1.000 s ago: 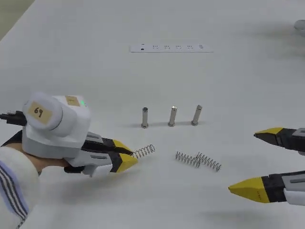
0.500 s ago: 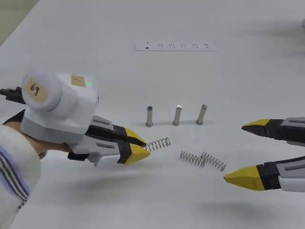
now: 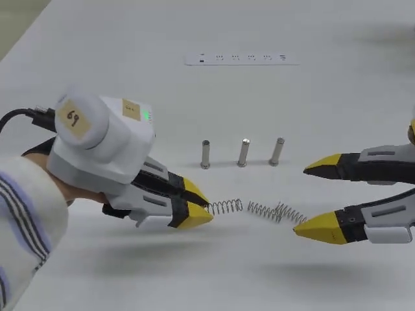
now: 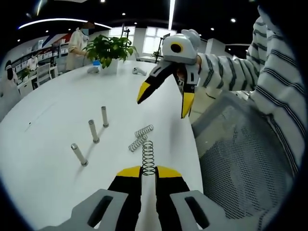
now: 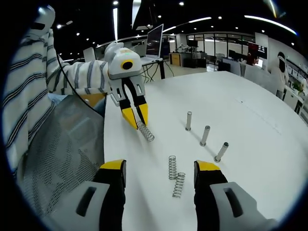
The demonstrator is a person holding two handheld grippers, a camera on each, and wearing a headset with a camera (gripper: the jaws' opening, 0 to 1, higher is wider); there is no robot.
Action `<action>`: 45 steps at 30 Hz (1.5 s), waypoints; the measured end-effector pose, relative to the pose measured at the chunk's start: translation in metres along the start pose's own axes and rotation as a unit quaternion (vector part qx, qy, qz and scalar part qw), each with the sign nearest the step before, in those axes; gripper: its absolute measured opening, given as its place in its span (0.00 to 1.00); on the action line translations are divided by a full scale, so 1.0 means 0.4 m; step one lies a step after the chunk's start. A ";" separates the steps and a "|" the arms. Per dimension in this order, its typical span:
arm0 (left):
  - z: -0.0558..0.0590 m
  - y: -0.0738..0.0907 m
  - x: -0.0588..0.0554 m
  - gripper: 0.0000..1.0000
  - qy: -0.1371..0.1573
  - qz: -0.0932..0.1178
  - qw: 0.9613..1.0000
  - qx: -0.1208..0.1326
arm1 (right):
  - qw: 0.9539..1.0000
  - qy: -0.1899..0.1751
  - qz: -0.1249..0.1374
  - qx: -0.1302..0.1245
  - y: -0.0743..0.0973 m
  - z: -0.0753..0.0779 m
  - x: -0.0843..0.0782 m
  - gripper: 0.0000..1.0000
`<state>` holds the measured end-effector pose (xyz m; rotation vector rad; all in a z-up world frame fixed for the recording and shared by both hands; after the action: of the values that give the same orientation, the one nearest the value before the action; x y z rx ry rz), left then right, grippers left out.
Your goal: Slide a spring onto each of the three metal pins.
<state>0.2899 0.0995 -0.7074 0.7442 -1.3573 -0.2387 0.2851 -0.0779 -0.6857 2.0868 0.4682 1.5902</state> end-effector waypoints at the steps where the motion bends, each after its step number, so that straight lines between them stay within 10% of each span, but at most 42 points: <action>1: 0.001 -0.001 0.002 0.02 0.001 0.002 1.000 -0.002 | 1.000 0.002 -0.001 0.005 -0.004 -0.002 0.001 0.53; 24: 0.039 -0.042 0.065 0.02 -0.018 0.037 0.998 -0.057 | 0.997 0.029 -0.016 0.062 -0.061 -0.028 0.016 0.25; 45: 0.055 -0.053 0.066 0.02 -0.013 0.042 0.996 -0.081 | 0.996 0.021 -0.023 0.081 -0.062 -0.034 0.007 0.09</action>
<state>0.2806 0.0612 -0.6986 0.5487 -1.3725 -0.2892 0.2732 -0.0536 -0.6945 2.1480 0.6762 1.6191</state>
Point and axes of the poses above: the centre of the closed fingertips' face, and the gripper's own axes: y roughly backward along the fingers, z roughly to its right, x roughly out of its top, the point moved 6 cm from there along y, roughly backward along the fingers, and after that the axes turned 10 degrees about x, right-handed, at the moved point
